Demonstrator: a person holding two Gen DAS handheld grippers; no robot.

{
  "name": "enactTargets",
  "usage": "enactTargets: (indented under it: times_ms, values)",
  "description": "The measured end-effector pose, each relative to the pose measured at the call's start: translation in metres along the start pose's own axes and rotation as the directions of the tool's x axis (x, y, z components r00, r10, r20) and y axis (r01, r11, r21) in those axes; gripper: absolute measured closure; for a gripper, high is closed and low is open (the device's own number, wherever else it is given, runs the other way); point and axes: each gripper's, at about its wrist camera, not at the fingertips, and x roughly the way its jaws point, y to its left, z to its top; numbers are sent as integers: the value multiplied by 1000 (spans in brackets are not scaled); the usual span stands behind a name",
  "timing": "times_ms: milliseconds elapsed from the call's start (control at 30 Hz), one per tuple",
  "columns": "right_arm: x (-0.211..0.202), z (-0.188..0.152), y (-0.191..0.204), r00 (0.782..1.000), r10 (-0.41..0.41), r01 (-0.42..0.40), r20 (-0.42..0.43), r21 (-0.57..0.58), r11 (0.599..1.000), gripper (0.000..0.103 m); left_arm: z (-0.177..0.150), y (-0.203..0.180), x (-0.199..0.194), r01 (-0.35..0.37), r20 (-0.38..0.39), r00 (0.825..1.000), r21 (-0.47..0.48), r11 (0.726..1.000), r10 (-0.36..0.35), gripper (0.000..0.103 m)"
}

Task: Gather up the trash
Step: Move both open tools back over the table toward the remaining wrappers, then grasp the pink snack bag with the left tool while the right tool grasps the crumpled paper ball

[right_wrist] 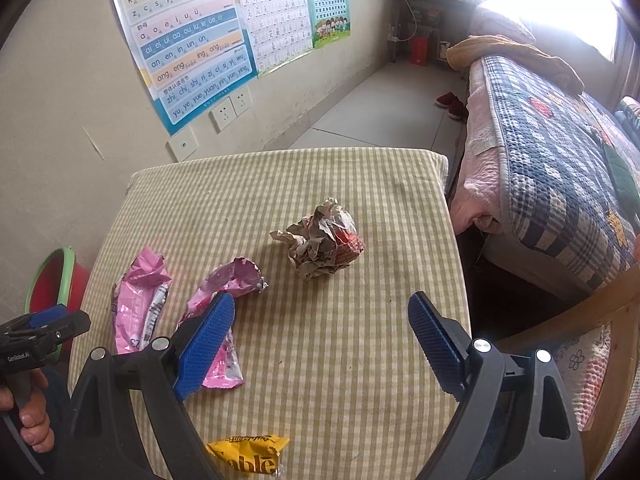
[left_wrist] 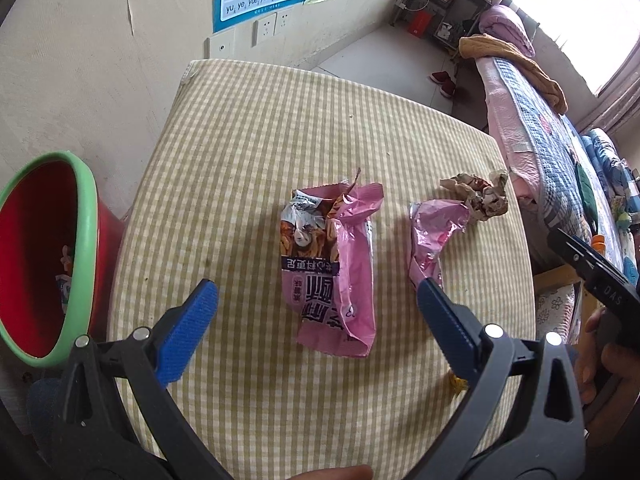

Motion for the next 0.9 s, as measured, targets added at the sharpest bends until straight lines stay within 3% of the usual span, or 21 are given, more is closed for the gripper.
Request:
enactTargets:
  times_ms: [667,733,867,900]
  values:
    - [104,29,-22,996,15,-7,-82,98,995,18,19,3,81,-33,-94,995,7,999,34,6]
    - [112,29,-23,995,13,-4,-94,100,995,31,20,2,85,-33,-101,994,14,999,34,9]
    - [120,25,-23,992,44,-31,-119,111,993,54,17,-2,85,-50,-97,994,52,997,54,35]
    - [119,25,-22,992,52,-39,-118,109,993,59,17,-3,85,-48,-95,994,61,997,54,36]
